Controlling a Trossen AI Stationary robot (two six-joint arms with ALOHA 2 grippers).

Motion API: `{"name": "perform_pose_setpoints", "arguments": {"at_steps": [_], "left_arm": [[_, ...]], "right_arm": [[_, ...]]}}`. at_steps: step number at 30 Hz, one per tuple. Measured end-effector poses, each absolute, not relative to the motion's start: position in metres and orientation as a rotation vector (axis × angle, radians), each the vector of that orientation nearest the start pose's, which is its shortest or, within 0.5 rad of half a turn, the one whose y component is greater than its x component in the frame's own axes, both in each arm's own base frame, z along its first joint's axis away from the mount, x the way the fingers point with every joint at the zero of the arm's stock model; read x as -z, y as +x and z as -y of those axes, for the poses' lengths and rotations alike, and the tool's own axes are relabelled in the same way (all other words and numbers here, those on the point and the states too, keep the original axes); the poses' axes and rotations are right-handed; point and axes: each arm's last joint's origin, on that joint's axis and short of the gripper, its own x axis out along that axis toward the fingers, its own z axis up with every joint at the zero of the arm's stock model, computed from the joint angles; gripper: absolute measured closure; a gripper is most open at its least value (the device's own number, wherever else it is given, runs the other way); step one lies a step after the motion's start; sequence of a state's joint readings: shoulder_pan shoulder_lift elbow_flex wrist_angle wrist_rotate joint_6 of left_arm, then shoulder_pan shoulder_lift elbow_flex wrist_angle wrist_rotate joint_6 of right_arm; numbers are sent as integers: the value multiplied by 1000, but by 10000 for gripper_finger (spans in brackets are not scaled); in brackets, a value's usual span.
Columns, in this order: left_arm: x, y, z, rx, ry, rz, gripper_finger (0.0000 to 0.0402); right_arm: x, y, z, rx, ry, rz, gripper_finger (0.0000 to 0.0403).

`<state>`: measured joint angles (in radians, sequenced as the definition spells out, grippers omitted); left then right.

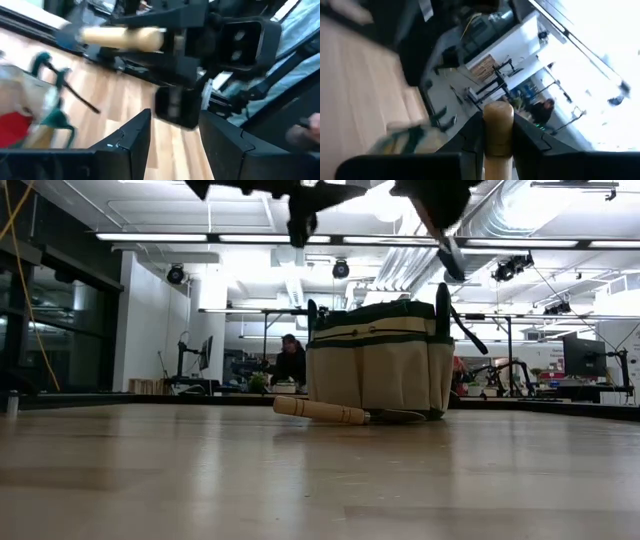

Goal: Pick & Place Garden tools in Gardening bag
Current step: Put the left brown trowel into the gardening bag

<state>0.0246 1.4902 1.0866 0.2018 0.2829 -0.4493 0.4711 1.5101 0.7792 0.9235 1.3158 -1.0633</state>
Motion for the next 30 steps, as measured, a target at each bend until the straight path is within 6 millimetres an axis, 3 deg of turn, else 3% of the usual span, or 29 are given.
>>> {"name": "perform_pose_setpoints", "arguments": {"at_steps": [6, 19, 30], "left_arm": [[-320, 323, 0, 208, -371, -262, 240], [-337, 303, 1, 253, -287, -262, 240], [-333, 299, 4, 342, -203, -309, 240]], "right_arm": [[-290, 286, -114, 873, -590, -201, 342], [-317, 289, -125, 799, -198, 47, 342], [-303, 279, -150, 792, -26, 32, 342]]}}
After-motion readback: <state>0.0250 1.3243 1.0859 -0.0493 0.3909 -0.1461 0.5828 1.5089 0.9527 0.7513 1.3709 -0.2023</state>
